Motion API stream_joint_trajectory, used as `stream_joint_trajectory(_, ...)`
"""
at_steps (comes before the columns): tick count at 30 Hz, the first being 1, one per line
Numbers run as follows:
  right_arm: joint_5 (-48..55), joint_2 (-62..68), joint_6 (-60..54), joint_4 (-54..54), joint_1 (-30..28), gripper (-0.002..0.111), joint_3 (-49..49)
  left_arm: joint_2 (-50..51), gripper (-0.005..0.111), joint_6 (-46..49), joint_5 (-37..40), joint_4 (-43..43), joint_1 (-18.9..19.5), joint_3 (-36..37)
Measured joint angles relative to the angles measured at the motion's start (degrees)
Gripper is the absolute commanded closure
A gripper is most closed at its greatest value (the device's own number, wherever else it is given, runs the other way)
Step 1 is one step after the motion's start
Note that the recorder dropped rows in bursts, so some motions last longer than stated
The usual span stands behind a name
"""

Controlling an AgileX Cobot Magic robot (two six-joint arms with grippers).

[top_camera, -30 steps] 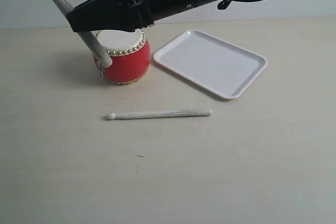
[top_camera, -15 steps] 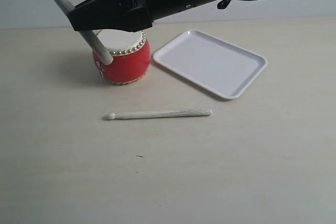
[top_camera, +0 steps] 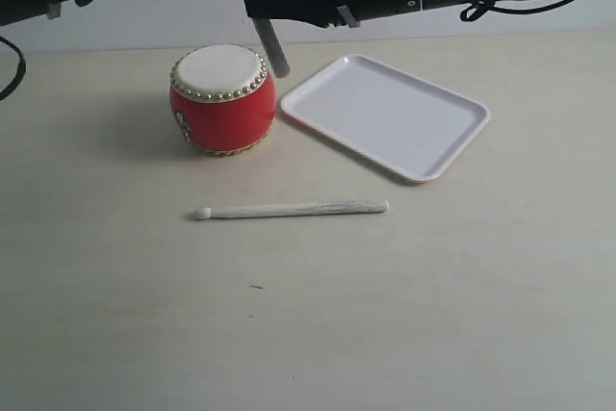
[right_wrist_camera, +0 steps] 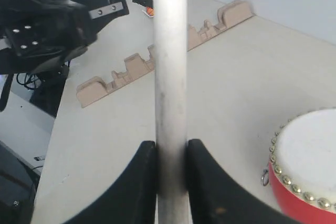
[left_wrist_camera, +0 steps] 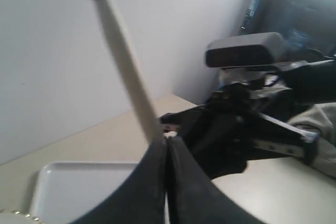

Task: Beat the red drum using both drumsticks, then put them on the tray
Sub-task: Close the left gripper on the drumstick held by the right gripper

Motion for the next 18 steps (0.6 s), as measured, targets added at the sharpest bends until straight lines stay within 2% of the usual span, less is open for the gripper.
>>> stream_joint_trajectory(2,0.00,0.70,0.00,0.25,0.00,0.108,0.00,0.46,0.106,-1.13,-2.16,2.43,0.00,-0.81)
stream_joint_trajectory(4,0.92,1.06,0.00,0.63,0.00,0.108,0.00,0.56,0.098,-1.91,-3.39,3.69,0.00,-1.03)
stream_joint_trajectory(7,3.34,1.06,-0.52,1.86,0.00,0.108,0.00,0.95,0.071,-3.42,-3.55,4.09,0.00,-1.21)
stream_joint_trajectory(8,3.91,1.06,-0.84,2.15,0.00,0.108,0.00,1.06,0.055,-4.02,-3.55,4.09,0.00,-1.21)
stream_joint_trajectory(11,4.57,1.06,-1.61,2.95,0.00,0.108,0.00,1.46,0.023,-6.50,-3.55,3.62,0.00,-1.21)
stream_joint_trajectory(12,4.70,1.06,-1.75,3.10,0.00,0.108,0.00,1.72,0.018,-7.11,-3.55,3.18,0.00,-1.21)
stream_joint_trajectory(14,4.80,1.06,-1.88,3.20,0.12,0.108,0.00,2.47,0.016,-7.95,-3.71,2.21,0.00,-1.30)
stream_joint_trajectory(18,4.80,1.06,-2.00,3.34,1.02,0.108,0.00,4.21,0.028,-8.94,-4.49,0.00,-0.90,-1.30)
